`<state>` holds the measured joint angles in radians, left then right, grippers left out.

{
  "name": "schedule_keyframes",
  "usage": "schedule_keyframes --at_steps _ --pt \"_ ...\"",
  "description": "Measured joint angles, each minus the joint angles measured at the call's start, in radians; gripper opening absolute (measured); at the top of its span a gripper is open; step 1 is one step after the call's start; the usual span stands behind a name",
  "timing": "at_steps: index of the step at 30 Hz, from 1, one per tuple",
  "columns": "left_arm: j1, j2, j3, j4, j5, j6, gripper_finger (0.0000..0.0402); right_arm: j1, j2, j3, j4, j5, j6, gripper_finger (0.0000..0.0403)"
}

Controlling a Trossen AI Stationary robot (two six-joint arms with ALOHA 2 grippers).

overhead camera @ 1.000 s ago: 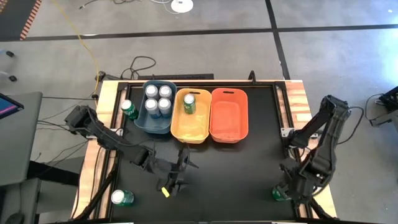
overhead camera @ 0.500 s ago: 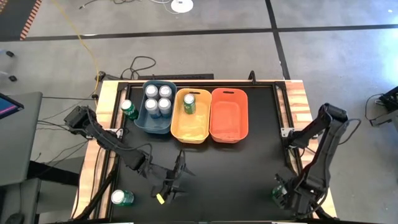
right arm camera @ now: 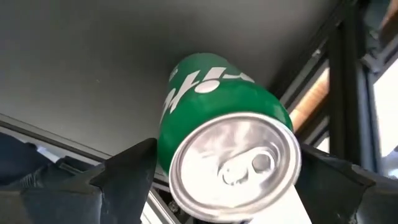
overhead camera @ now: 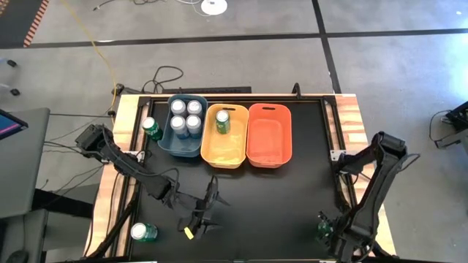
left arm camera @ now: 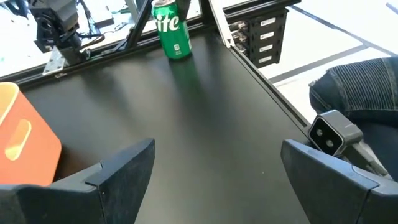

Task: Sort soda cans
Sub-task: Put the green soda can into the yellow bin

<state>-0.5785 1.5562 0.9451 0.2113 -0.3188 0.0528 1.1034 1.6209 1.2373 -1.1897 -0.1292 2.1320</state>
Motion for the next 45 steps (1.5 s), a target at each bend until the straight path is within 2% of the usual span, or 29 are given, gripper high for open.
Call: schedule_keyframes --at_steps 8,15,25,32,40,45 --pt "0.0 0.0 0.0 0.017 -0.055 0.009 0.0343 -0.04 0.072 -0.001 0.05 0.019 -0.098 0.0362" --pt "0.0 0.0 0.0 0.003 -0.066 0.009 0.0343 -0.104 0.077 0.001 0.033 0.024 -0.212 0.0312" --pt "0.001 0.0 0.0 -0.079 -0.19 -0.056 0.0343 -0.21 0.019 0.045 -0.011 0.087 -0.373 0.0312" --pt "-0.011 -0.04 0.0 -0.135 -0.338 -0.119 0.0343 -0.369 0.009 0.167 -0.076 0.111 -0.617 0.0312" --pt "-0.038 -0.172 0.0 -0.359 -0.411 -0.293 0.0343 -0.588 0.009 0.344 -0.161 0.173 -0.919 0.0312" --pt "-0.038 -0.217 0.0 -0.462 -0.512 -0.326 0.0343 -0.751 0.017 0.472 -0.152 0.211 -1.14 0.0312"
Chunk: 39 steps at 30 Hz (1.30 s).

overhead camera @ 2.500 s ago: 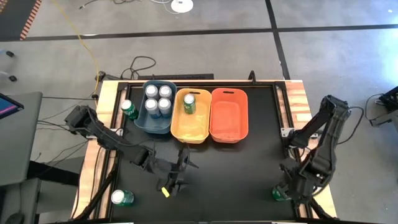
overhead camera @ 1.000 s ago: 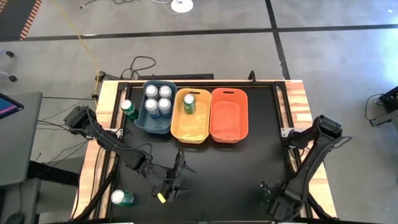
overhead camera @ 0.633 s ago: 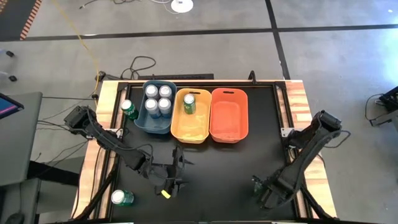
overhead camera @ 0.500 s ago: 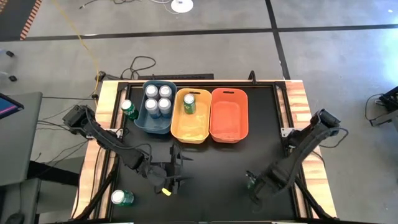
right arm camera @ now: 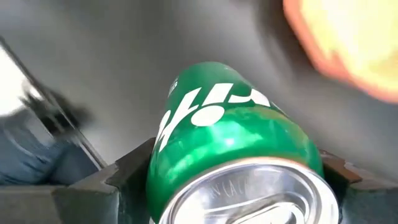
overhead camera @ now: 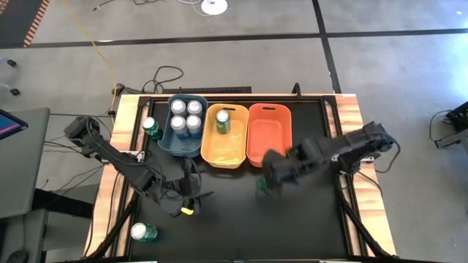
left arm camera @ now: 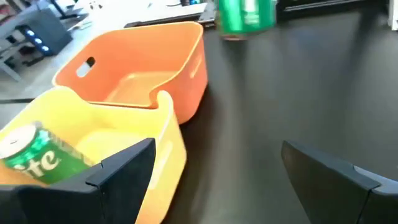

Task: Sort soda cans
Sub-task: Put the green soda can into the yellow bin

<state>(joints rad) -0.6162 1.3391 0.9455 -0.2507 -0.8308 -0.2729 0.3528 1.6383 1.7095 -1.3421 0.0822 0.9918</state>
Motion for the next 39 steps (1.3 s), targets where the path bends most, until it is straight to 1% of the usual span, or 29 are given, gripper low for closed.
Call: schedule_keyframes --at_steps 3,7,10,13,16,18,23,28,33,39 --pt "0.002 -0.008 0.0 -0.02 -0.008 -0.008 0.0343 -0.094 0.003 0.058 0.029 0.007 -0.129 0.0312" --pt "0.001 -0.007 0.0 -0.053 -0.007 -0.019 0.0343 -0.219 0.003 0.093 0.118 0.007 -0.266 0.0312" --pt "0.001 -0.007 0.0 -0.087 -0.012 -0.035 0.0343 -0.306 0.006 0.095 0.18 0.006 -0.311 0.0312" --pt "0.002 -0.007 0.0 -0.105 -0.036 -0.038 0.0343 -0.386 0.038 0.096 0.295 -0.015 -0.354 0.0312" --pt "0.003 -0.007 0.0 -0.11 -0.047 -0.039 0.0343 -0.441 0.092 0.095 0.326 -0.048 -0.409 0.0312" --pt "0.006 -0.007 0.0 -0.112 -0.049 -0.043 0.0343 -0.463 0.137 0.098 0.344 -0.06 -0.433 0.0312" --pt "0.018 -0.007 0.0 -0.155 -0.054 -0.074 0.0343 -0.505 0.256 0.122 0.318 -0.069 -0.489 0.0312" --pt "0.034 -0.007 0.0 -0.172 -0.065 -0.118 0.0343 -0.546 0.381 0.202 0.313 -0.138 -0.515 0.0312" --pt "0.038 -0.007 0.0 -0.171 -0.068 -0.136 0.0343 -0.549 0.512 0.295 0.237 -0.142 -0.554 0.0313" --pt "0.038 -0.006 0.0 -0.175 -0.069 -0.151 0.0343 -0.544 0.613 0.356 0.171 -0.137 -0.575 0.0315"
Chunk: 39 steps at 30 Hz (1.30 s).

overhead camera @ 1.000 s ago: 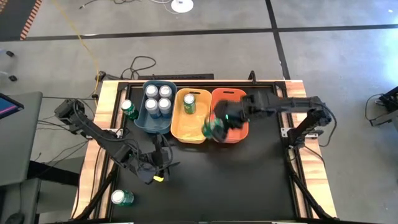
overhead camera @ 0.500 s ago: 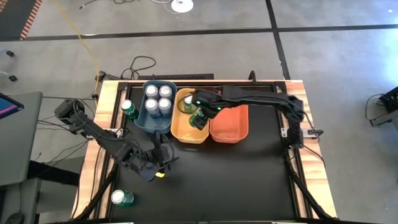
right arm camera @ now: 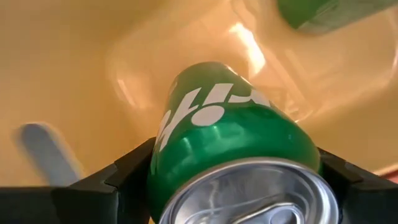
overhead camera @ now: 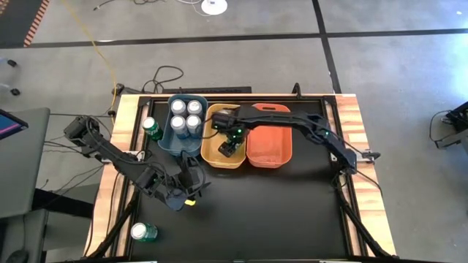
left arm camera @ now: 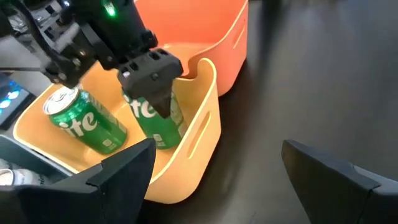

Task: Sort soda cans
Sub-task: Put the green soda can into the yellow bin

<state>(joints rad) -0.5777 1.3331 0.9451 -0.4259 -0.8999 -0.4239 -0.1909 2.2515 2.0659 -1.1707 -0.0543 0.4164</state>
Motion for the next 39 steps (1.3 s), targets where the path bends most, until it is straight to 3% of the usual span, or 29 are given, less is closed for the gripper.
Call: schedule_keyframes --at_steps 10,19,28,39 --pt "0.0 0.0 0.0 -0.032 -0.003 -0.021 0.0343 0.002 0.009 0.012 -0.026 0.056 0.006 0.0318" --pt "0.0 0.0 0.0 -0.033 -0.017 -0.005 0.0343 -0.012 -0.004 0.031 -0.08 0.116 0.08 0.0344" --pt "0.0 0.0 0.0 -0.035 -0.017 -0.005 0.0343 -0.021 -0.004 0.031 -0.07 0.114 0.021 0.0346" --pt "-0.005 0.0 0.0 -0.142 0.007 -0.085 0.0343 -0.018 -0.004 0.032 -0.053 0.159 0.031 0.0347"
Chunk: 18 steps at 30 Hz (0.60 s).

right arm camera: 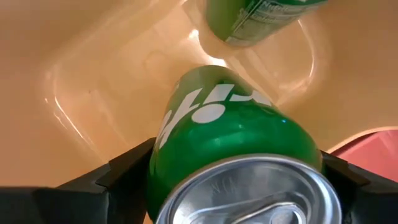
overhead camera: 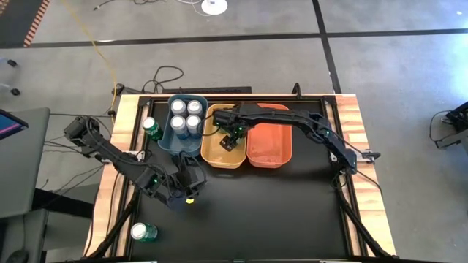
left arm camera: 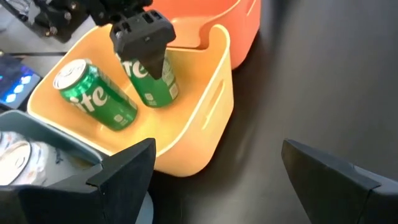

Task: Sort soda cans
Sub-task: Put the green soda can into the yellow bin

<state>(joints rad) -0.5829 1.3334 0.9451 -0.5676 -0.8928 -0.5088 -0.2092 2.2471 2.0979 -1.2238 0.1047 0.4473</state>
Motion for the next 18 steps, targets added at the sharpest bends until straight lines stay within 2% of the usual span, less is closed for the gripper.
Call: schedule_keyframes --at_steps 7,18 --pt "-0.006 0.0 0.0 -0.073 0.001 -0.065 0.0343 0.0 0.0 0.0 -0.046 0.0 0.076 0.0347" --pt "-0.012 0.0 0.0 -0.073 0.001 -0.077 0.0343 -0.001 0.0 0.0 -0.07 0.006 0.05 0.0353"
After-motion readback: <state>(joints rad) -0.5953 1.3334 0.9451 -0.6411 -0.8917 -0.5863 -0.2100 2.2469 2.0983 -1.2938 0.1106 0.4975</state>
